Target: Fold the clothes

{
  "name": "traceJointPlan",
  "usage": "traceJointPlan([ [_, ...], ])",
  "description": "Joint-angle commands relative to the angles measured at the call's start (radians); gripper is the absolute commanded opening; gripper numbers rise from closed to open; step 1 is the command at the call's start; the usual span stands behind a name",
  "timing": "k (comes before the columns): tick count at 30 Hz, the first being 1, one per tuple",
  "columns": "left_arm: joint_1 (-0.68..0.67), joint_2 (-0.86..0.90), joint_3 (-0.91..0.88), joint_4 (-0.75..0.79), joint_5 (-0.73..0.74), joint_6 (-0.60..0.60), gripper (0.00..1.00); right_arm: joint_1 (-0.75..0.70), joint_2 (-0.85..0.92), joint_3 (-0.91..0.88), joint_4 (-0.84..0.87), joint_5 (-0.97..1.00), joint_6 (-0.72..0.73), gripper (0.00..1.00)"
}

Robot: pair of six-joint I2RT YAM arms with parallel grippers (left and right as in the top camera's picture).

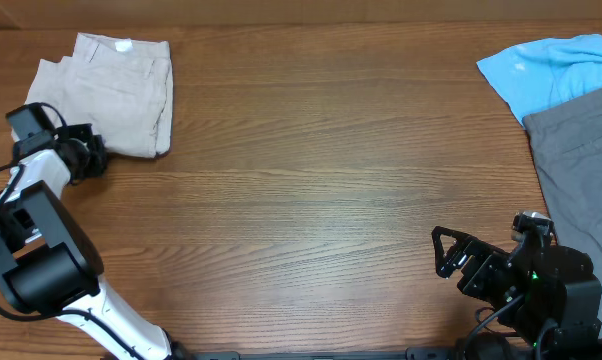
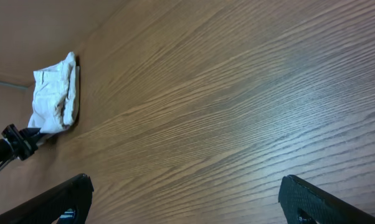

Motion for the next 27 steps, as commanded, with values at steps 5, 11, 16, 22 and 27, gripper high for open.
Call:
traceJointPlan([
  [5, -0.068, 0.029, -0.003, 0.092, -0.065, 0.043, 0.05, 0.004, 0.0, 0.014, 0.006, 0.007, 0.003, 1.0],
  [11, -0.074, 0.059, -0.003, 0.138, -0.065, 0.1, 0.05, 0.004, 0.0, 0.014, 0.006, 0.007, 0.003, 1.0],
  [16, -0.073, 0.074, -0.003, 0.189, -0.087, 0.169, 0.11, 0.004, 0.0, 0.014, 0.006, 0.007, 0.003, 1.0],
  [22, -0.082, 0.074, -0.003, 0.21, -0.126, 0.182, 0.08, 0.004, 0.0, 0.014, 0.006, 0.007, 0.003, 1.0],
  [27, -0.093, 0.074, -0.003, 0.22, -0.123, 0.146, 0.08, 0.004, 0.0, 0.014, 0.006, 0.007, 0.003, 1.0],
])
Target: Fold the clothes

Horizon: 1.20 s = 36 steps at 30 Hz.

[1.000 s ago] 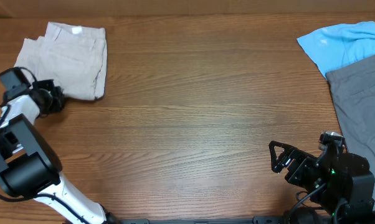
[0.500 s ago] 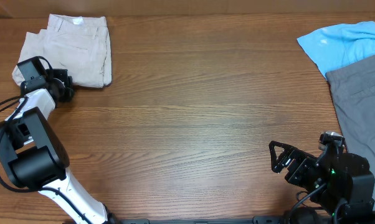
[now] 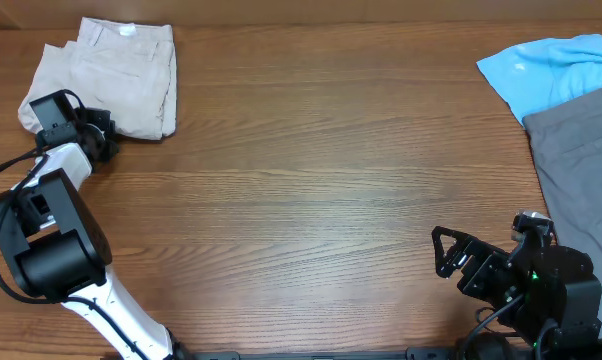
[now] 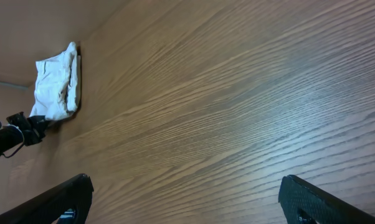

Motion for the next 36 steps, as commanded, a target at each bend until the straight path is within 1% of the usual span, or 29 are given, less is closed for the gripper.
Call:
traceJointPlan([
  [1, -0.018, 0.019, -0.002, 0.01, -0.022, -0.022, 0.08, 0.004, 0.0, 0.014, 0.006, 0.006, 0.004, 1.0],
  [3, -0.029, 0.019, -0.002, 0.017, -0.02, -0.043, 0.09, 0.004, 0.0, 0.014, 0.006, 0.006, 0.004, 1.0],
  [6, -0.046, 0.019, -0.002, 0.036, -0.021, -0.042, 0.11, 0.004, 0.0, 0.014, 0.006, 0.006, 0.004, 1.0],
  [10, -0.066, 0.019, -0.002, 0.049, -0.04, -0.039, 0.13, 0.004, 0.0, 0.014, 0.006, 0.006, 0.004, 1.0],
  [12, -0.076, 0.019, -0.002, 0.05, -0.05, -0.019, 0.16, 0.004, 0.0, 0.014, 0.006, 0.006, 0.004, 1.0],
  [13, -0.078, 0.019, -0.002, 0.05, -0.05, -0.01, 0.19, 0.004, 0.0, 0.014, 0.006, 0.006, 0.004, 1.0],
  [15, -0.078, 0.019, -0.002, 0.048, -0.05, 0.017, 0.4, 0.004, 0.0, 0.014, 0.006, 0.006, 0.004, 1.0],
  [16, -0.078, 0.019, -0.002, 0.046, -0.05, 0.037, 0.49, 0.004, 0.0, 0.014, 0.006, 0.006, 0.004, 1.0],
  [17, -0.076, 0.019, -0.002, 0.041, -0.05, 0.051, 0.55, 0.004, 0.0, 0.014, 0.006, 0.006, 0.004, 1.0],
  [18, -0.072, 0.019, -0.002, 0.036, -0.05, 0.065, 0.58, 0.004, 0.0, 0.014, 0.006, 0.006, 0.004, 1.0],
  [25, -0.033, 0.019, -0.002, 0.006, -0.05, 0.182, 0.57, 0.004, 0.0, 0.014, 0.006, 0.006, 0.004, 1.0],
  [30, -0.006, 0.019, -0.002, -0.009, -0.034, 0.192, 0.58, 0.004, 0.0, 0.014, 0.006, 0.006, 0.004, 1.0],
  [32, 0.0, 0.015, -0.002, -0.013, 0.0, 0.211, 0.52, 0.004, 0.0, 0.014, 0.006, 0.006, 0.004, 1.0],
  [34, 0.001, 0.006, -0.002, -0.019, 0.014, 0.237, 0.5, 0.004, 0.0, 0.014, 0.006, 0.006, 0.004, 1.0],
  [35, 0.0, -0.004, -0.002, -0.029, 0.01, 0.237, 0.5, 0.004, 0.0, 0.014, 0.006, 0.006, 0.004, 1.0],
  [36, 0.0, -0.013, -0.002, -0.036, 0.004, 0.238, 0.54, 0.004, 0.0, 0.014, 0.006, 0.006, 0.004, 1.0],
])
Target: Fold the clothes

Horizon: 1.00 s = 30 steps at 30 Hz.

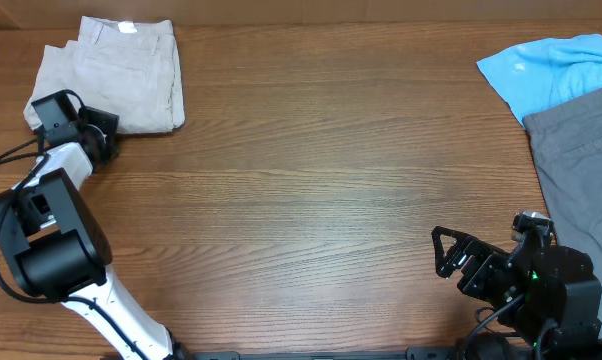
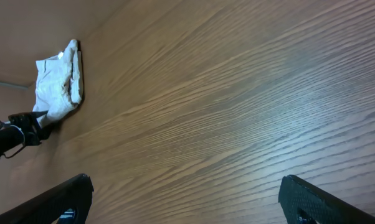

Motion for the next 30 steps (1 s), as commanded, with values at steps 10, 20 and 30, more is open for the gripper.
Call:
traceJointPlan([
  [10, 0.009, -0.183, -0.001, -0.111, -0.077, 0.183, 0.62, 0.004, 0.0, 0.014, 0.007, 0.007, 0.004, 1.0],
  [20, 0.011, -0.493, -0.001, -0.321, -0.054, 0.236, 0.62, 0.004, 0.0, 0.014, 0.007, 0.007, 0.004, 1.0],
  [30, 0.009, -0.873, -0.002, -0.492, 0.51, 0.368, 0.99, 0.004, 0.0, 0.014, 0.007, 0.007, 0.004, 1.0],
])
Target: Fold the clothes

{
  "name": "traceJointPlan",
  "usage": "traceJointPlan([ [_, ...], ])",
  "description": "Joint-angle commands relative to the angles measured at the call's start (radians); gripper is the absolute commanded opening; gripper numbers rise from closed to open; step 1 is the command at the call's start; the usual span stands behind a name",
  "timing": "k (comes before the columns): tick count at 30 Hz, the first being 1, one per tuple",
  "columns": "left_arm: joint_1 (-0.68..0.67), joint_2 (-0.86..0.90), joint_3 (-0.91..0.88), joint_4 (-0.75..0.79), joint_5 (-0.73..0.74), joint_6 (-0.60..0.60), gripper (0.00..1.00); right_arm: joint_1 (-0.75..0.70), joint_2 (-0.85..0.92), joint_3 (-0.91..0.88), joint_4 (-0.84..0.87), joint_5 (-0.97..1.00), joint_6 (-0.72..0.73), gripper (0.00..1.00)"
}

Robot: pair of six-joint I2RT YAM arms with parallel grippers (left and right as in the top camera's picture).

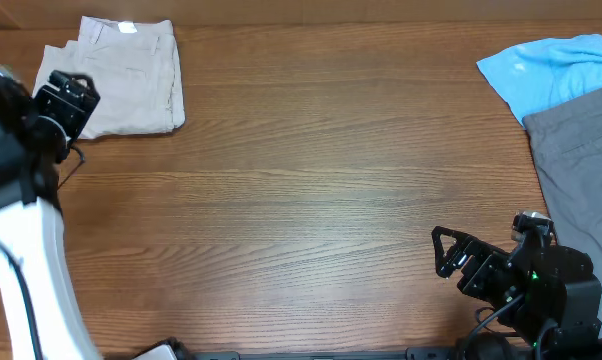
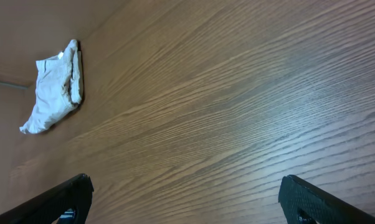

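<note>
The folded beige pants (image 1: pixel 126 80) lie at the table's far left, and show small in the right wrist view as the beige pants (image 2: pixel 53 87). My left gripper (image 1: pixel 66 103) is raised high, close to the overhead camera, over the pants' left edge; its jaws do not show. It is absent from the right wrist view. A crumpled blue shirt (image 1: pixel 556 65) and unfolded grey pants (image 1: pixel 581 170) lie at the far right. My right gripper (image 1: pixel 449 256) rests near the front right, open and holding nothing, its fingers (image 2: pixel 306 196) spread wide over bare wood.
The brown wooden table (image 1: pixel 321 180) spans the view. The left arm's white link runs down the left edge. The grey pants hang past the table's right edge, close behind the right arm's base.
My left arm was low at the near left corner of the beige pants. Now it is raised high over their left edge and gone from the right wrist view. The pants lie as before.
My left gripper first sat at the near edge of the beige pants. Then the pants lay farther back with the gripper at their near left corner. Later they lay slightly to the right and squarer. Now the arm is up off them. The right arm has stayed still.
</note>
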Motion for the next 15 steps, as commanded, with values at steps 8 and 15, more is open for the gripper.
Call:
traceJointPlan([
  [8, -0.035, -0.267, -0.002, -0.204, 0.476, 0.256, 1.0, 0.004, 0.0, 0.014, 0.007, 0.006, 0.004, 1.0],
  [15, -0.14, -0.327, -0.002, -0.509, 0.466, 0.502, 1.0, 0.004, 0.0, 0.014, 0.007, 0.006, 0.004, 1.0],
])
